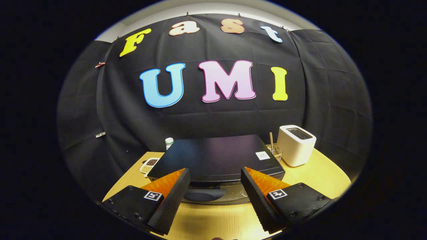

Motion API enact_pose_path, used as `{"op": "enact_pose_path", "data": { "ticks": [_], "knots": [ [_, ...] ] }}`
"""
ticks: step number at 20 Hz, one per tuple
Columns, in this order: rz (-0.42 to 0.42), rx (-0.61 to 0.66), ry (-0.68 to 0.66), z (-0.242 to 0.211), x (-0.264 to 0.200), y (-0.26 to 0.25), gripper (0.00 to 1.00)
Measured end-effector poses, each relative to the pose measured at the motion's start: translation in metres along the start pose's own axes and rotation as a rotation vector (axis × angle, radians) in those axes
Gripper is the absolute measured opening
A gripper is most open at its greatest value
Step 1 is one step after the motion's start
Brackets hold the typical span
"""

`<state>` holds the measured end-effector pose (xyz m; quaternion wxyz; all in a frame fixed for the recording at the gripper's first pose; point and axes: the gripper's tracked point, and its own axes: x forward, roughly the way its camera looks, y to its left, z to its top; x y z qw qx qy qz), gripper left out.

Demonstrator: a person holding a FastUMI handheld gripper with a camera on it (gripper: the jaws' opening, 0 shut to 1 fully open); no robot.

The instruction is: Open the toaster oven, put the food inside, and close the toaster oven door.

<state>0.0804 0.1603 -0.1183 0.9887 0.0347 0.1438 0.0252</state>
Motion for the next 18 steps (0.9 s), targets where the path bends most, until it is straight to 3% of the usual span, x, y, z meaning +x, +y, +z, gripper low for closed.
{"op": "enact_pose_path", "data": {
  "ticks": [8,18],
  "knots": [
    [-0.013,-0.096,0.072,-0.044,0.035,0.02,0.99],
    [0.016,-0.062,0.138,-0.063,0.033,0.022,0.99]
  ]
}}
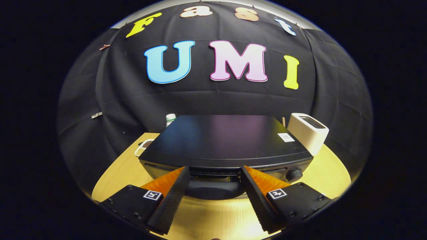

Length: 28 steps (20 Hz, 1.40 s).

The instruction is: Open the toaster oven, put the food inside, and close the toaster oven door.

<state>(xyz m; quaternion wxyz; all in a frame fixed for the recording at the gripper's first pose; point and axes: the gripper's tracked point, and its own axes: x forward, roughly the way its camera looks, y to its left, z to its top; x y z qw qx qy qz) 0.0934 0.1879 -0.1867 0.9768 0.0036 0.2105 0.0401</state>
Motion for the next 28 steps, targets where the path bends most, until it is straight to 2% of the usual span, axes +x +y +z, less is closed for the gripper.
{"op": "enact_pose_path", "data": {
  "ticks": [13,16,20,26,28],
  "knots": [
    [0.03,-0.011,0.09,-0.053,-0.053,0.003,0.99],
    [0.042,-0.079,0.095,-0.067,-0.06,0.003,0.99],
    [0.052,-0.109,0.116,-0.092,-0.073,0.004,0.99],
    [0.065,-0.113,0.324,-0.17,-0.081,-0.004,0.99],
    [0.067,-0.118,0.338,-0.175,-0.081,-0.01,1.0]
  ]
}}
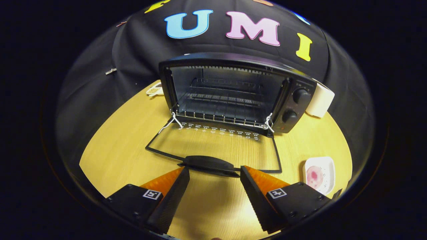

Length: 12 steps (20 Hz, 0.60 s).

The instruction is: Open the toaster oven, put the food inside, and close the toaster oven door.

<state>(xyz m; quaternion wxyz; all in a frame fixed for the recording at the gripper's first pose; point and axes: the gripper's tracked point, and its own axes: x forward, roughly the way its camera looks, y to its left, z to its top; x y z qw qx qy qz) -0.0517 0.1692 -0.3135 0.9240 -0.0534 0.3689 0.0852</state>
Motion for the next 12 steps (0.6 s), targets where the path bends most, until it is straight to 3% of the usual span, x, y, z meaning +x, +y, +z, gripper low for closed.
{"op": "enact_pose_path", "data": {
  "ticks": [5,12],
  "knots": [
    [0.036,-0.07,-0.049,0.012,-0.022,-0.015,0.99],
    [0.013,-0.058,-0.136,0.056,-0.074,-0.091,0.99]
  ]
}}
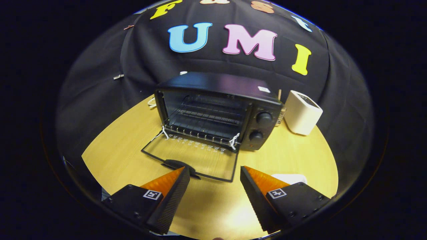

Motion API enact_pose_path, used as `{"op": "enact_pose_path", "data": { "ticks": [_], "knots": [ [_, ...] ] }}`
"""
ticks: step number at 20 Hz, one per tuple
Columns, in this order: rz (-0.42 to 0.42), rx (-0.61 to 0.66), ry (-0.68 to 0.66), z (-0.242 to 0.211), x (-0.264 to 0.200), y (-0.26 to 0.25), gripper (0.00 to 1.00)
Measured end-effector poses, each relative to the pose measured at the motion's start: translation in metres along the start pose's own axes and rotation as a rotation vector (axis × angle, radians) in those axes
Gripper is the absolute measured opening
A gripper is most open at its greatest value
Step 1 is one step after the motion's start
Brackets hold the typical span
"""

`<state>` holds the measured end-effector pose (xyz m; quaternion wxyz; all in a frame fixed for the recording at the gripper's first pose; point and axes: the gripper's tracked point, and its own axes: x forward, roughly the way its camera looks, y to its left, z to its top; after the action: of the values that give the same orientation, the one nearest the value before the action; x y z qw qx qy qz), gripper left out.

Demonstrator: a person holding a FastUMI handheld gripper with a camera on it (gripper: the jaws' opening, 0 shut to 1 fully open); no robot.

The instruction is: Open the toaster oven, put the food inside, and close the toaster oven door.

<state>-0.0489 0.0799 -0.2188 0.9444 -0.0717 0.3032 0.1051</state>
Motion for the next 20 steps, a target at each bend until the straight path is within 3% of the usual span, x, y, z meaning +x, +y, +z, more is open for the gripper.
{"op": "enact_pose_path", "data": {
  "ticks": [4,12,16,20],
  "knots": [
    [-0.049,0.047,-0.004,0.007,-0.015,-0.068,0.99],
    [-0.154,0.182,0.101,-0.034,-0.031,-0.211,0.99],
    [-0.159,0.245,0.183,-0.072,-0.032,-0.26,0.99],
    [-0.113,0.278,0.27,-0.106,-0.021,-0.273,0.99]
  ]
}}
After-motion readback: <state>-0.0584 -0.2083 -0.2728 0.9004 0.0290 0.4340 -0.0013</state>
